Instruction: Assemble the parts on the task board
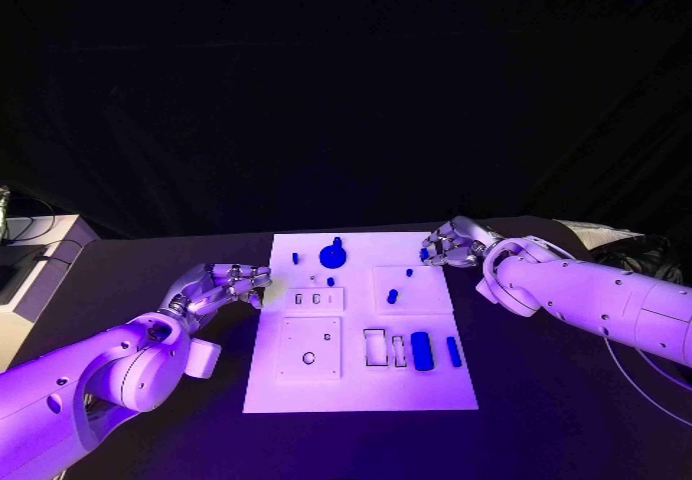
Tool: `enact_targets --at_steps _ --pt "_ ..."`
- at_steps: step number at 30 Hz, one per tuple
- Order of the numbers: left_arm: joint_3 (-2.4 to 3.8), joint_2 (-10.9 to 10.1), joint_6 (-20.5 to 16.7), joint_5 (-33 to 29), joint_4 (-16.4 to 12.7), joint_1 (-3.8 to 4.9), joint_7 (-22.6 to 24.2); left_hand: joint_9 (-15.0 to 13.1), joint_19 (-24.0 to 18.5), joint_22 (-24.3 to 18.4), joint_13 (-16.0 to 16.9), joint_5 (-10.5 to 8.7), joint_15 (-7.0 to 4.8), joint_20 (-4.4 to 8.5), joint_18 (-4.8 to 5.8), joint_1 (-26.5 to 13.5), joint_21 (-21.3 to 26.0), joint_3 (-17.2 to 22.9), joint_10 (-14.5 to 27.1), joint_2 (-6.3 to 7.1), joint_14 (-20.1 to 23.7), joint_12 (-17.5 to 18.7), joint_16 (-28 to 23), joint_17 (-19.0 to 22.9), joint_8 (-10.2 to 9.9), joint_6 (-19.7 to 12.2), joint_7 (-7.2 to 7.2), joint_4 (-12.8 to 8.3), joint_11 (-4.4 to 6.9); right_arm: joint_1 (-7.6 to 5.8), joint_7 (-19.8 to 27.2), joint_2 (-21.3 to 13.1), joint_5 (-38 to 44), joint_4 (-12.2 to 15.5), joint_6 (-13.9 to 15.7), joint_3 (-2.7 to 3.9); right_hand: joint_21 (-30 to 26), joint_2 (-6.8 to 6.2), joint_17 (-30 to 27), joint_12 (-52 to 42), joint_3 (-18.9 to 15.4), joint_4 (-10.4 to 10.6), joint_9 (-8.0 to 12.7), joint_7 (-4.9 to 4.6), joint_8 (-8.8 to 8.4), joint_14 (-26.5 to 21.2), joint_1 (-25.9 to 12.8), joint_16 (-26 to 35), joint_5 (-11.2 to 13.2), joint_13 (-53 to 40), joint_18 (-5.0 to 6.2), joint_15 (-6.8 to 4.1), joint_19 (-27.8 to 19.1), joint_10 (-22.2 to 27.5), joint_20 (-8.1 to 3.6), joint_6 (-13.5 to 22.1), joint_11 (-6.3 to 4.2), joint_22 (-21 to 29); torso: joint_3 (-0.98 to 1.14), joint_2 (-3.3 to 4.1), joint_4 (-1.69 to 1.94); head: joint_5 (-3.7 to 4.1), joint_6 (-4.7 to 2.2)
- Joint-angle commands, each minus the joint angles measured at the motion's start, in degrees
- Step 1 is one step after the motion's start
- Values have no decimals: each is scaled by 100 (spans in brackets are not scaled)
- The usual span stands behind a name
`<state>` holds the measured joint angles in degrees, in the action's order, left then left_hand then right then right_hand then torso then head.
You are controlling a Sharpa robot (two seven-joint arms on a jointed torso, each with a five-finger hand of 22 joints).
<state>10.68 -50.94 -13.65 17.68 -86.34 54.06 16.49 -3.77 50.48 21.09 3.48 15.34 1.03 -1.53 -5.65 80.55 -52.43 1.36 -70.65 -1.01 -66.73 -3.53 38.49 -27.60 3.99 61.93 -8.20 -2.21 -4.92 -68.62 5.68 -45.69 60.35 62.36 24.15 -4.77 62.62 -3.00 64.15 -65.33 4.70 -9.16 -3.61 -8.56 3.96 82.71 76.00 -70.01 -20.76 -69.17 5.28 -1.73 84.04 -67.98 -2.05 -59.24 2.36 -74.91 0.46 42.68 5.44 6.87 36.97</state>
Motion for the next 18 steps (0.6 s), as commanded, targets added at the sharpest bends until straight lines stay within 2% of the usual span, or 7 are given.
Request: enact_targets --at_steps 1,9,18 --pt "5 3 21 14 -16 -2 63 3 -35 -5 5 8 15 -4 -18 -55 -38 28 35 16 42 -8 31 7 -21 1 8 -8 5 3 -9 20 73 5 -134 -1 30 31 10 -27 26 -9 -5 1 -11 35 -13 -26 29 -11 36 -19 246 -38 -56 -65 -5 -855 -2 5 5 1 9" --pt "6 -3 15 14 -16 -2 56 3 -35 -5 5 8 15 -4 -18 -55 -38 28 35 16 42 -8 31 7 -21 1 8 -8 5 3 -35 35 99 2 -190 -1 49 43 13 -40 42 -16 -5 11 -10 34 -21 -27 26 -24 32 -25 249 -53 -59 -89 -12 -859 -4 3 0 -17 20" --pt "6 -5 12 14 -16 -2 50 3 -35 -5 5 8 15 -4 -18 -55 -38 28 35 16 42 -8 31 7 -21 1 8 -8 5 3 -40 42 137 -4 -223 -2 70 152 24 -96 130 -39 -6 77 9 37 -47 -29 9 -83 21 -60 250 -113 -85 -279 -55 -863 2 6 -3 -13 20"
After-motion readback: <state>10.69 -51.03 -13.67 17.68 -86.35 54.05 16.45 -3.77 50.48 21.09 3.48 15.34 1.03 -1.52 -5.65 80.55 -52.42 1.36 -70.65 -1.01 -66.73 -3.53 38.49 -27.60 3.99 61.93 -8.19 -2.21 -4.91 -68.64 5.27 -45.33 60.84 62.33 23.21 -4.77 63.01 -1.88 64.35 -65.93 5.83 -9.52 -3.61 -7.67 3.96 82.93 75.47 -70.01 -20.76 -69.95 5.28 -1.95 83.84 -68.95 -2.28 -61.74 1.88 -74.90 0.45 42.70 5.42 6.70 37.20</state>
